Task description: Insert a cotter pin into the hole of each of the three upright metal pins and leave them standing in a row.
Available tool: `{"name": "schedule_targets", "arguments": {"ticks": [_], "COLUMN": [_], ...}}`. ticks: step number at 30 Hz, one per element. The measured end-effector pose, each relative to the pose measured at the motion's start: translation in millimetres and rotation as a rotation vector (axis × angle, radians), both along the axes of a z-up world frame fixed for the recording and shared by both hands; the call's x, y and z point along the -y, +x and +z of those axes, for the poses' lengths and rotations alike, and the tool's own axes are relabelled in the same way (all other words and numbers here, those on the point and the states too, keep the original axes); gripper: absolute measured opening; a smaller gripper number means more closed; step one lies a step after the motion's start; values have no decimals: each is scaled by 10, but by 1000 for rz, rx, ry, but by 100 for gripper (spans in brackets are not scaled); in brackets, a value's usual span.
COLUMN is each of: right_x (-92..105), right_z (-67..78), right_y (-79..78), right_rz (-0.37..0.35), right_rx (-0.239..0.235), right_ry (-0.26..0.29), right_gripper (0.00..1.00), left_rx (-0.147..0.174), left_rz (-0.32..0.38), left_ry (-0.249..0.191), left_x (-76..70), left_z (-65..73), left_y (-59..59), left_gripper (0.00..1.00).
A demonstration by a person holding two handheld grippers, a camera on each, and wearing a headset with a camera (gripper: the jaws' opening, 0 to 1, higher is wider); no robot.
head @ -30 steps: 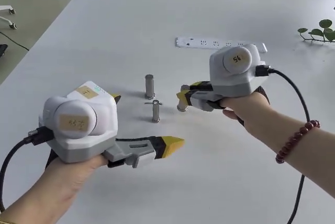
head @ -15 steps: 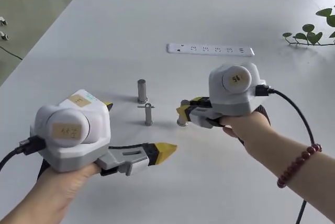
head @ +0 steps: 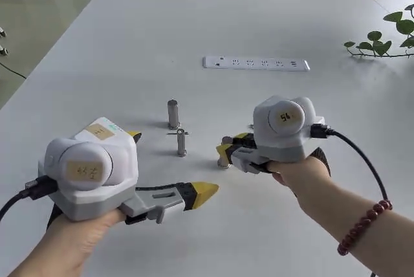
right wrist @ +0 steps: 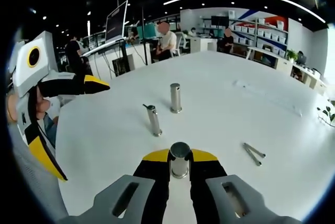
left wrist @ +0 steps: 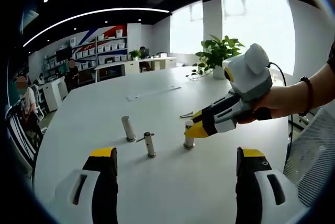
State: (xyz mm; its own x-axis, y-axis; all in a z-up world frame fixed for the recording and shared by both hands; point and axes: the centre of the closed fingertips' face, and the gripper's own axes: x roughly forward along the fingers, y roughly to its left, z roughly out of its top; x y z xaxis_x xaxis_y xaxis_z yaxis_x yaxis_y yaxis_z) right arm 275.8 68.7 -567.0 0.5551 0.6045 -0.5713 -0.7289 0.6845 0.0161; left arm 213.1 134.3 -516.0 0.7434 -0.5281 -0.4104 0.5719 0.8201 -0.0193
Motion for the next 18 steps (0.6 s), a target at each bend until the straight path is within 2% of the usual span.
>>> {"name": "schedule_targets", "arguments": {"ticks": [6, 10, 18], "right_x": [17, 1, 0], "right_z": [-16, -16, -16], "right_y": [-19, -42, -57], "right_rz": [-20, -8, 16], "right_rx": [9, 26, 25], "right_ry": [-1, -14, 0], "right_gripper": [8, 8, 9], "left_rx": [2, -3, -6], "left_rz": [-1, -3, -7], "left_ry": [1, 4, 5], "left_x": [-6, -3, 16], "left_z": [7, -4, -11], "left_y": [0, -8, -25], "left_gripper": [94, 93, 93]}}
